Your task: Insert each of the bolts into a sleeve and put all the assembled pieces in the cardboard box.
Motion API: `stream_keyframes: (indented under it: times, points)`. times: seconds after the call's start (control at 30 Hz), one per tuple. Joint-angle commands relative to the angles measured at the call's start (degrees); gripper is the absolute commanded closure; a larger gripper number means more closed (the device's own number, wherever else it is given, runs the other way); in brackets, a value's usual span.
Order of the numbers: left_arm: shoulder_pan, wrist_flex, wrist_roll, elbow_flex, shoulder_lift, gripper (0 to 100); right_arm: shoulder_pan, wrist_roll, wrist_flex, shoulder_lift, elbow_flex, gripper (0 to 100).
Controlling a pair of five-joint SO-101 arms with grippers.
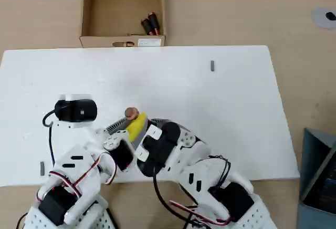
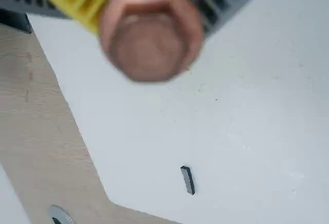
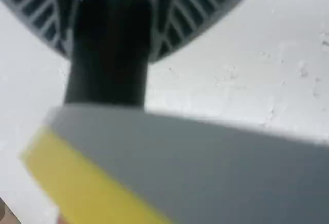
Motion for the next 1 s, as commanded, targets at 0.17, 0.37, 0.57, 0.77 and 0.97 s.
stream_keyframes:
  times: [0.17,0.37,0.57,0.77,0.97]
  points:
    - [1.3,6.4,-2.3,-0.7,0.1,77,-0.4,0.4,-2.2,-6.7,-0.9,99.0]
    - [-2.9,6.3,-5.4,-4.6,0.1,77,-0.4,0.4,-2.2,-6.7,-0.6,99.0]
    - [-7.1,6.4,-8.1,-8.4,0.1,78,-0.4,0.4,-2.2,-6.7,-0.4,99.0]
    - [-7.9,6.5,-8.1,-12.3,0.1,79,-0.4,0.4,-2.2,-6.7,-0.4,99.0]
    - [-15.0,6.2,-13.1,-13.2,0.0,100,0.0,0.1,-2.2,-6.7,-0.7,99.0]
